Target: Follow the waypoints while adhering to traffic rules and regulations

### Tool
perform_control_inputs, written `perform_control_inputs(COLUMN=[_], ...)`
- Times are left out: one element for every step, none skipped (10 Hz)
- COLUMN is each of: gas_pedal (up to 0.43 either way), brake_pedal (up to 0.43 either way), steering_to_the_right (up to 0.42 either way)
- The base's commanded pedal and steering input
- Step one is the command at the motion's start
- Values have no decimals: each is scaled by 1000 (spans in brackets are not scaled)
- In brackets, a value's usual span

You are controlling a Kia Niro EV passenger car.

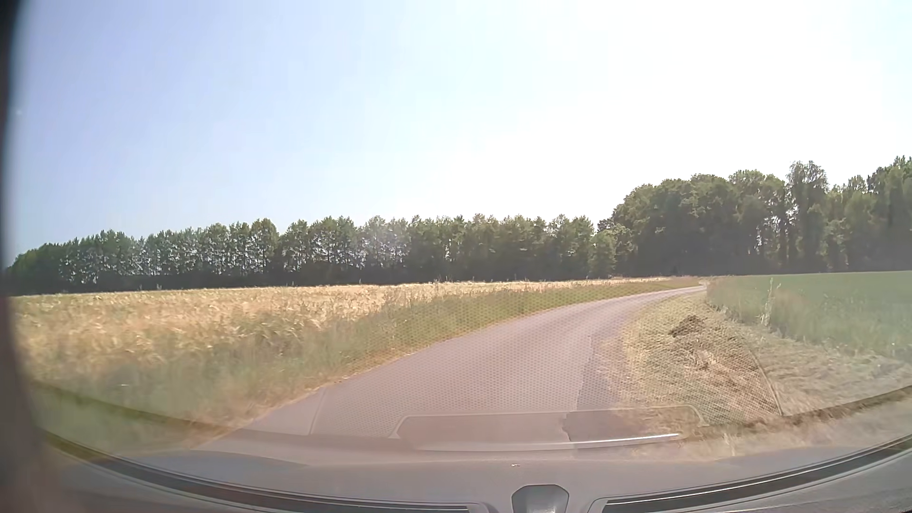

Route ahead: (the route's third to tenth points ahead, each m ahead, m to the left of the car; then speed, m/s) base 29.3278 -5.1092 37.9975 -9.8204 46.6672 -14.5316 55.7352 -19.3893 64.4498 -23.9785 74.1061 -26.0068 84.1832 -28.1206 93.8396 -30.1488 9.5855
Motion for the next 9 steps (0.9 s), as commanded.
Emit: perform_control_inputs(gas_pedal=[350, 350, 350, 378, 390, 390, 390, 398, 398], brake_pedal=[6, 6, 6, 6, 6, 6, 6, 6, 6], steering_to_the_right=[73, 78, 77, 77, 77, 77, 77, 77, 75])
